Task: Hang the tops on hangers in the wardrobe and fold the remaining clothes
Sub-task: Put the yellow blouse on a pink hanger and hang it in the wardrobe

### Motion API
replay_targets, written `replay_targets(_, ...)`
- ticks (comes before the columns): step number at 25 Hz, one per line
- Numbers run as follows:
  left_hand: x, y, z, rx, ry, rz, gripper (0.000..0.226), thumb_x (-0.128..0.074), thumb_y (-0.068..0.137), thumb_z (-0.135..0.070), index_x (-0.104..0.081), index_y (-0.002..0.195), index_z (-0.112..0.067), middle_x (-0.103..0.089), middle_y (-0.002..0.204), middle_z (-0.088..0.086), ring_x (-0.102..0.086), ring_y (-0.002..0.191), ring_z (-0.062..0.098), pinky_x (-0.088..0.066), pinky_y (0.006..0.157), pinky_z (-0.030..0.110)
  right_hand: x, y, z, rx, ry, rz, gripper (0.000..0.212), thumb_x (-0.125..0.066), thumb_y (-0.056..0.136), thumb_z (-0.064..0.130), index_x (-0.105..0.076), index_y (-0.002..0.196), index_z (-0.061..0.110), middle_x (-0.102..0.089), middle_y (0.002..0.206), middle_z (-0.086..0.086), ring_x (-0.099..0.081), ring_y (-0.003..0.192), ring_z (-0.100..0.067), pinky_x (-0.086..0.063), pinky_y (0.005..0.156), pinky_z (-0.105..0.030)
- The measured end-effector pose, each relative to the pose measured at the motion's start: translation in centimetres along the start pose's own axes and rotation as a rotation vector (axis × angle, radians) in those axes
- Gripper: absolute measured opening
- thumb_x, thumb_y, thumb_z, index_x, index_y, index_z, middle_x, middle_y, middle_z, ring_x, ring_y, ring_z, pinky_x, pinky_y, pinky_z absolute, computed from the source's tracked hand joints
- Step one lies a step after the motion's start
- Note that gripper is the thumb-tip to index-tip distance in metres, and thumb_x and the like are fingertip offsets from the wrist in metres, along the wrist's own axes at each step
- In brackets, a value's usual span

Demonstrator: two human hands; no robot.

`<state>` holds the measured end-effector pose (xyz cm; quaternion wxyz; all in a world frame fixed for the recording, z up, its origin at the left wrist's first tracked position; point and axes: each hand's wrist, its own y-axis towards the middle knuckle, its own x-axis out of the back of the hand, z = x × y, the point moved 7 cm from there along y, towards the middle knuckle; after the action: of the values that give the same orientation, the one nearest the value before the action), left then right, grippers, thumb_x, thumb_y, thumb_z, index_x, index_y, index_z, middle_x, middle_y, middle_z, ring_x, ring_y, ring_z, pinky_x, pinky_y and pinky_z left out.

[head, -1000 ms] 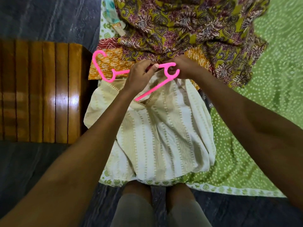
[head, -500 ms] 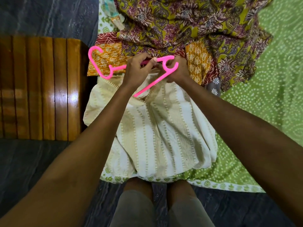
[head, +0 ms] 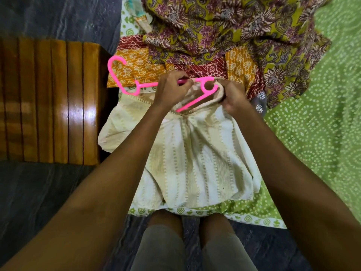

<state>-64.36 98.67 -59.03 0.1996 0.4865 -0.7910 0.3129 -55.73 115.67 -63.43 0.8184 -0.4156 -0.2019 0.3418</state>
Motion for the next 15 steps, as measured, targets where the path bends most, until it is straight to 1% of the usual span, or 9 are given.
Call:
replay_targets(2,-0.6,-0.4,-0.5,0.013,0.082,0.018,0.025,-0.062,0.087,-0.027,-0.071,0.097,-0.005,-0.069,0.091,0.009,-0.058,0.080,0.020,-0.045,0.067,0.027,0.3,-1.4,1.7,0.231,-0.206,-0.133,0.012,-0.075,0.074,0.012,-0.065,0.072,0.006,-0.066,0.073,-0.009,-0.059,0.065,-0.020,-0.050,0.058,-0.031)
replay_targets(4,-1.8,-1.0,-0.6,0.050,0.138,0.079,0.027,-0.062,0.086,-0.028,-0.072,0.098,-0.006,-0.070,0.092,0.012,-0.061,0.081,0.026,-0.049,0.069,0.031,-0.5,-3.2,3.5,0.401,-0.432,-0.230,0.014,-0.073,0.078,0.018,-0.065,0.078,0.006,-0.062,0.073,-0.003,-0.054,0.059,-0.010,-0.043,0.052,-0.019)
replay_targets(6,-3.4,-1.9,-1.1,0.066,0.225,0.152,0.022,-0.060,0.085,-0.024,-0.073,0.092,-0.008,-0.070,0.086,0.012,-0.061,0.074,0.025,-0.047,0.064,0.031,-1.8,-4.7,4.8,0.499,-0.579,-0.264,0.012,-0.067,0.084,0.019,-0.063,0.080,0.009,-0.057,0.071,0.002,-0.046,0.053,-0.001,-0.034,0.043,-0.011)
replay_targets(8,-4.5,-2.6,-1.7,0.064,0.216,0.201,0.016,-0.055,0.083,-0.009,-0.070,0.084,-0.005,-0.069,0.080,0.015,-0.059,0.067,0.024,-0.045,0.059,0.031,-3.5,-6.1,5.0,0.560,-0.629,-0.199,0.009,-0.063,0.088,0.017,-0.062,0.085,0.009,-0.054,0.071,0.003,-0.042,0.052,0.002,-0.032,0.041,-0.009)
replay_targets(9,-4.6,-2.6,-1.4,0.110,0.128,0.212,0.017,-0.051,0.084,-0.003,-0.067,0.080,-0.003,-0.068,0.076,0.014,-0.061,0.065,0.023,-0.044,0.057,0.030,-4.5,-6.9,4.4,0.584,-0.647,-0.131,0.007,-0.061,0.089,0.016,-0.060,0.086,0.009,-0.053,0.070,0.004,-0.042,0.052,0.002,-0.032,0.041,-0.008)
replay_targets(11,-3.5,-2.4,-0.6,0.184,-0.092,0.129,0.025,-0.042,0.090,-0.004,-0.062,0.075,-0.007,-0.065,0.065,0.004,-0.062,0.059,0.012,-0.043,0.053,0.027,-5.7,-8.3,2.2,0.604,-0.670,-0.025,0.007,-0.058,0.089,0.016,-0.058,0.085,0.010,-0.052,0.068,0.004,-0.045,0.055,-0.005,-0.031,0.047,-0.011)
replay_targets(12,-2.5,-2.3,-0.1,0.134,-0.074,0.073,0.026,-0.040,0.091,-0.008,-0.063,0.077,-0.008,-0.065,0.067,0.002,-0.062,0.062,0.009,-0.045,0.056,0.027,-5.5,-8.7,0.9,0.581,-0.661,0.003,0.010,-0.058,0.089,0.017,-0.057,0.082,0.010,-0.052,0.067,0.004,-0.046,0.059,-0.009,-0.034,0.054,-0.018)
replay_targets(13,-1.4,-2.5,0.1,0.058,-0.015,0.060,0.023,-0.044,0.089,-0.010,-0.066,0.083,-0.007,-0.067,0.077,0.005,-0.063,0.073,0.013,-0.047,0.064,0.029,-5.1,-8.8,-0.3,0.538,-0.664,0.040,0.015,-0.058,0.089,0.019,-0.056,0.078,0.010,-0.051,0.065,0.004,-0.047,0.063,-0.012,-0.035,0.060,-0.025)
replay_targets(15,0.2,-3.7,2.8,-0.004,0.134,0.019,0.020,-0.056,0.081,-0.004,-0.069,0.096,-0.005,-0.067,0.097,0.014,-0.059,0.096,0.027,-0.043,0.083,0.033,-4.6,-8.5,-2.5,0.455,-0.876,0.232,0.024,-0.056,0.092,0.024,-0.061,0.073,0.011,-0.053,0.066,0.002,-0.049,0.067,-0.012,-0.035,0.066,-0.029)
